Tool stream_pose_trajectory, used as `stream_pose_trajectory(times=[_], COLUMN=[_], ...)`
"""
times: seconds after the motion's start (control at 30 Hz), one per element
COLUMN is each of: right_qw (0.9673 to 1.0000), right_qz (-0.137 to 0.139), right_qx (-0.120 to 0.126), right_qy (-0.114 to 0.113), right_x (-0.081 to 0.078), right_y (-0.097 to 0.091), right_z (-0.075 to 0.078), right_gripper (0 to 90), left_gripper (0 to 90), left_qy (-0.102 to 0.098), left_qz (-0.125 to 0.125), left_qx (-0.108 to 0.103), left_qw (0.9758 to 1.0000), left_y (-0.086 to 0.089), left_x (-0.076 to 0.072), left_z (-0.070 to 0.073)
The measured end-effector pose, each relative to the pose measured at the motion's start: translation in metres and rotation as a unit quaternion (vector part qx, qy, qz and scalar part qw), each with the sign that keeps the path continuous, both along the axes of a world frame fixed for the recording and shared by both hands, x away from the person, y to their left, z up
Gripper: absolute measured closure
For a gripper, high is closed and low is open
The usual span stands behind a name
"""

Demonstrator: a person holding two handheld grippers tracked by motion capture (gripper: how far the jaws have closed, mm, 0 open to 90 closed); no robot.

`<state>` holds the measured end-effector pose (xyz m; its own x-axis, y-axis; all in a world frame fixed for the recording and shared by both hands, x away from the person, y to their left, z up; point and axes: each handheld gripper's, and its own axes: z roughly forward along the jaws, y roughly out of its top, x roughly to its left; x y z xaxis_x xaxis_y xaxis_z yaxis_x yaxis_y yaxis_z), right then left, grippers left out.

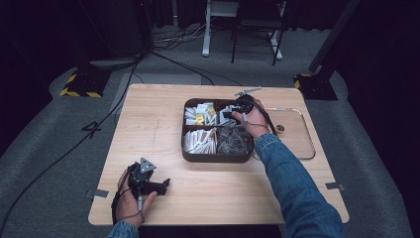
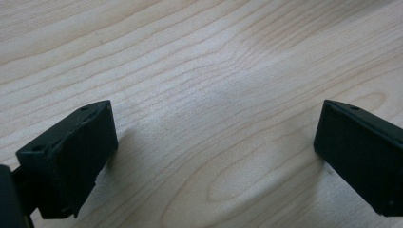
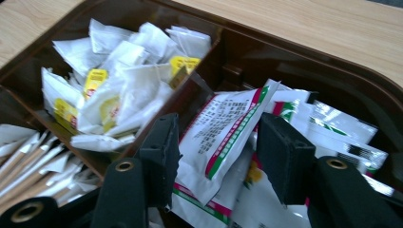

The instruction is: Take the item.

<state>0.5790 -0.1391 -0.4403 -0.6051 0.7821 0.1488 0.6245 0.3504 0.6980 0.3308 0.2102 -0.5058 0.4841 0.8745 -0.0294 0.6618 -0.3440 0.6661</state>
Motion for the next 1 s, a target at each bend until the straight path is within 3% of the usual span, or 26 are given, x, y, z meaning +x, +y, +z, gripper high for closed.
stream_pose_trajectory(times=[0.17,0.37,0.53,0.7,1.0], right_qw=[1.0,1.0,0.9998,0.9995,0.9984], right_qz=[0.004,-0.001,-0.009,-0.021,-0.052], right_qx=[0.003,-0.01,-0.017,-0.003,0.002], right_qy=[-0.002,-0.002,0.001,0.024,0.022], right_x=[-0.001,0.001,0.003,0.002,-0.002], right_y=[0.008,0.015,0.021,0.027,0.026], right_z=[0.0,-0.007,-0.012,-0.012,-0.002], right_gripper=[51.9,55.4,65.3,81.9,84.1], left_gripper=[1.1,1.1,1.1,1.1,1.1], left_qy=[0.0,0.0,0.0,0.0,0.0], left_qz=[-0.001,-0.001,0.0,-0.001,-0.001], left_qx=[0.001,0.001,0.0,0.001,0.001], left_qw=[1.0,1.0,1.0,1.0,1.0], left_y=[0.0,0.0,0.0,0.0,0.0], left_x=[0.0,0.0,0.0,0.0,0.0], left_z=[0.0,0.0,0.0,0.0,0.0])
